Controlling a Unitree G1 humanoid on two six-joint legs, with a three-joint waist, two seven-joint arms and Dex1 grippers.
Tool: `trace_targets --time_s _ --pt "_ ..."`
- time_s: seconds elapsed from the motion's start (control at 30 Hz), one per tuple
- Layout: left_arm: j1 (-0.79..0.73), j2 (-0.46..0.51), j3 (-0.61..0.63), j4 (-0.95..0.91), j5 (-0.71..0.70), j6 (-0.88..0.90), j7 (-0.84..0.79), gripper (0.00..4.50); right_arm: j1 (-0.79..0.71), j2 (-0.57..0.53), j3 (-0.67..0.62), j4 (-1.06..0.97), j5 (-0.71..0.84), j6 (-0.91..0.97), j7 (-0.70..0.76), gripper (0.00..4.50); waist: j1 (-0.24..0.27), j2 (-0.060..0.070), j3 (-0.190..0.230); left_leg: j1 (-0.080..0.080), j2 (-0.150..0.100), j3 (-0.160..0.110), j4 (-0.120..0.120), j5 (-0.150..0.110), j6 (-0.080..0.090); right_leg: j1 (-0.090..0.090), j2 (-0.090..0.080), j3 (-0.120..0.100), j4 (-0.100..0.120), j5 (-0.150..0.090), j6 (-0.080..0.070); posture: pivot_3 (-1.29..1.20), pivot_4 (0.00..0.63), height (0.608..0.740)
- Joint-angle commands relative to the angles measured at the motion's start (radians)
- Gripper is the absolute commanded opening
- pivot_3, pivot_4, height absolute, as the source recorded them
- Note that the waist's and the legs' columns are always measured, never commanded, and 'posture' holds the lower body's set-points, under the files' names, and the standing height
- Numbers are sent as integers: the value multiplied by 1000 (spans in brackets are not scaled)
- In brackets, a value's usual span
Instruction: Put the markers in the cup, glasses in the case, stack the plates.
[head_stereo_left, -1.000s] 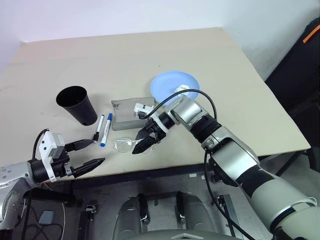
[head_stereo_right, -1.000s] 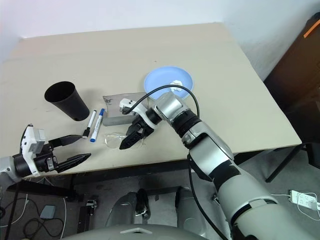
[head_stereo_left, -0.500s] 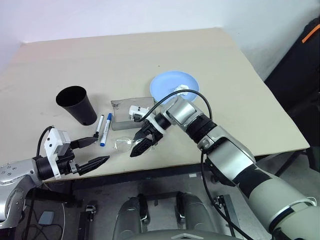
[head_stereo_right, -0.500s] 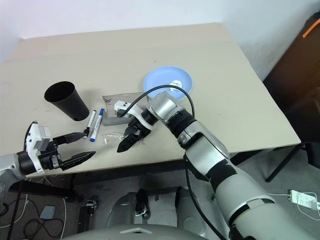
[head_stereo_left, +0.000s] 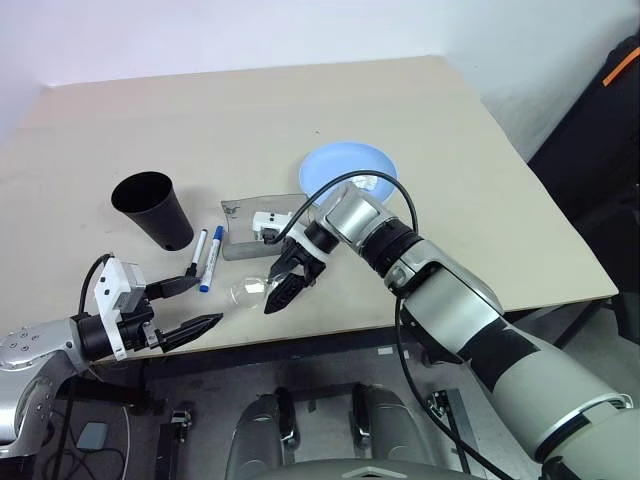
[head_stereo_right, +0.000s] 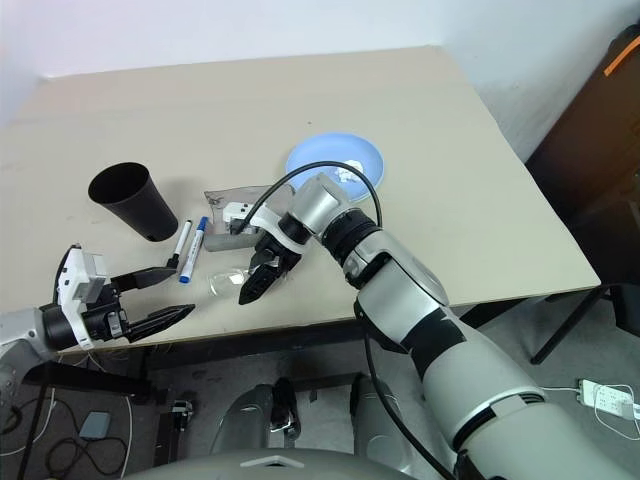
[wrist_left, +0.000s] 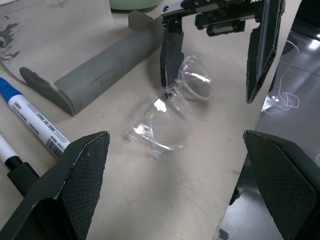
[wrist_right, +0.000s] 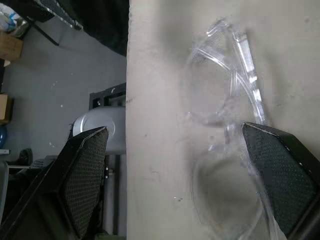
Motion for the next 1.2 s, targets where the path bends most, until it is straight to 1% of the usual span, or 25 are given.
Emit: trace_targets --time_s 0.03,0.07,0.1,0.37,0.47,0.6,0.83,0.97,1.03,1.13,1.17,1.2 --pt "13 0 10 -7 6 -30 -8 4500 -44 18 -36 12 -2 -24 24 4103 0 0 0 0 0 0 0 0 0 0 0 0 0 0 0 0 150 711" --pt "15 -1 11 0 8 -35 -12 4500 -47 21 -40 16 -3 -28 26 3867 0 0 0 0 0 0 0 0 0 0 0 0 0 0 0 0 150 711" --pt "16 -2 13 4 10 -39 -14 4500 -50 23 -43 21 -6 -31 27 3536 0 0 0 0 0 0 0 0 0 0 0 0 0 0 0 0 150 711" --pt "26 -6 9 48 25 -84 -37 4500 -52 35 -46 34 -37 -63 33 725 0 0 0 0 1 0 0 0 0 -1 0 0 0 0 0 0 150 711" --pt "29 -9 7 67 32 -105 -45 4500 -53 40 -48 39 -47 -69 30 725 0 0 0 0 1 0 0 0 0 -1 0 0 0 0 0 0 150 711" --pt "33 -13 2 85 41 -127 -53 4500 -49 41 -44 42 -66 -89 23 40 0 0 0 0 1 0 0 0 0 -1 0 0 0 0 0 0 150 711" --pt "29 -14 -3 106 48 -148 -60 4500 -56 33 -61 37 -73 -99 24 40 0 0 0 0 1 0 -1 0 0 -2 0 0 0 0 0 0 150 711" --pt "25 -14 -5 117 49 -156 -64 4500 -82 7 -104 0 -47 -97 43 40 0 0 0 -1 1 0 -1 0 0 -2 0 0 0 0 0 0 150 711" --pt "24 -15 -4 119 49 -157 -65 4500 -99 -20 -151 -39 -3 -89 79 40 0 -1 0 -1 1 1 -1 0 0 -2 0 0 0 0 0 0 150 711" --pt "20 -14 -5 123 49 -156 -65 4500 -104 -86 -177 -126 148 -77 93 40 1 -3 1 -1 1 0 -1 0 0 -2 -1 0 0 0 0 0 150 711" --pt "17 -13 -6 124 50 -155 -65 4500 -107 -101 -180 -136 174 -80 93 40 0 -3 1 -1 1 0 -1 0 0 -2 -1 0 -1 0 0 0 150 711" --pt "16 -14 -8 122 50 -153 -63 4500 -122 -101 -217 -103 170 -104 79 40 0 -3 1 -1 1 0 -1 0 0 -2 -1 0 -1 0 0 0 150 711"
